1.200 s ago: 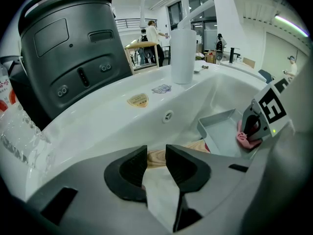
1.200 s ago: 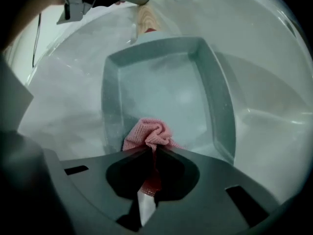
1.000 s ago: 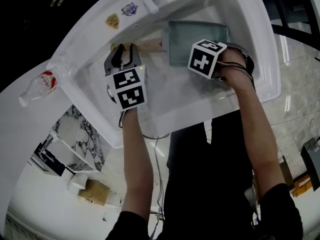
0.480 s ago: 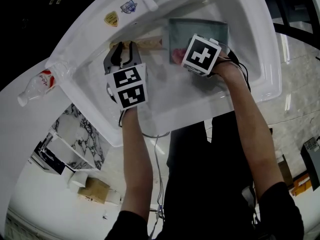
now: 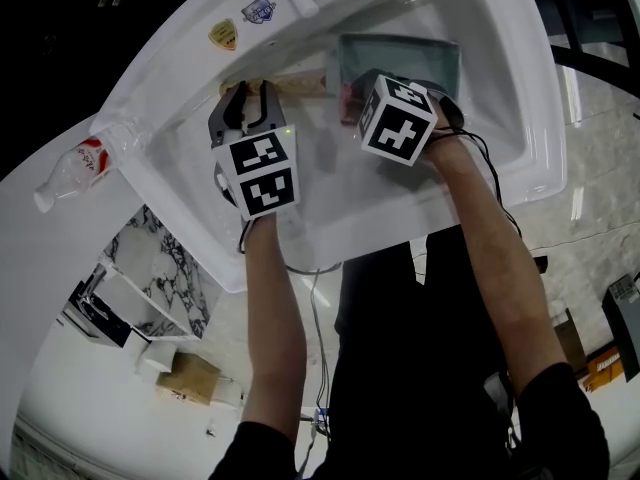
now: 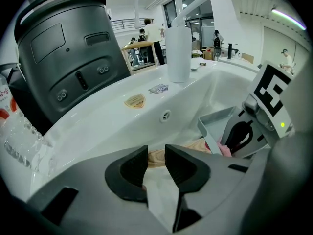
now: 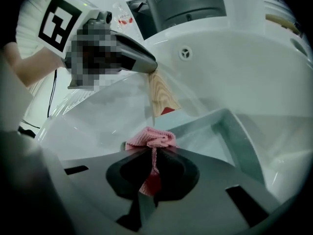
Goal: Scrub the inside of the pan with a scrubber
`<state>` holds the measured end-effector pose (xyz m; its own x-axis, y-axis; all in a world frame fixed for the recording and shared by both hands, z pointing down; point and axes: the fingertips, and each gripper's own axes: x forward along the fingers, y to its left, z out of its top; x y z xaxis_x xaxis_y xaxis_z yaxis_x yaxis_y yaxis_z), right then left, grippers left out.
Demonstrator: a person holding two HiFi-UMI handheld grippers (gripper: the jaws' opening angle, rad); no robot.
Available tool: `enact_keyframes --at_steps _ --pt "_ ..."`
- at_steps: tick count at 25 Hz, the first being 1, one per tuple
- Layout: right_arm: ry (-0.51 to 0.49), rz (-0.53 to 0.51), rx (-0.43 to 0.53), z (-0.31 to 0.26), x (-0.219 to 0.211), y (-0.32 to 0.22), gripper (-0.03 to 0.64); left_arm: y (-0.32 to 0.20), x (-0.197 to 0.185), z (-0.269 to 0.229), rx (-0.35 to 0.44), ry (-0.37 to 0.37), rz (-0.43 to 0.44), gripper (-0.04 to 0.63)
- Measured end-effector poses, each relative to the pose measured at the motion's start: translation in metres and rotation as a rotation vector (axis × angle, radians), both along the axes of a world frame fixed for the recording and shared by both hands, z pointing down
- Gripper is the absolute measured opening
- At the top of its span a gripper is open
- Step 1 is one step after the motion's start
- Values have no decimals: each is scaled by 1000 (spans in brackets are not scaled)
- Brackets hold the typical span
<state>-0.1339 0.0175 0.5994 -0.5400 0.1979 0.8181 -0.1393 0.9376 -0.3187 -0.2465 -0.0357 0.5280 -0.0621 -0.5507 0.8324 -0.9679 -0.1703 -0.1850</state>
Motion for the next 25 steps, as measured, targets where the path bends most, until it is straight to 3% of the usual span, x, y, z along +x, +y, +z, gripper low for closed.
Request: enact_keyframes --at_steps 6,11,15,25 --pt "66 119 230 1 0 -47 43 0 0 0 1 -18 12 117" --pt "126 110 464 2 1 -76 43 1 6 3 -8 -64 47 74" --pt "161 86 626 1 3 -93 43 2 7 3 -23 -54 54 71" --pt "376 4 731 5 42 -102 40 1 7 3 -30 -58 59 71"
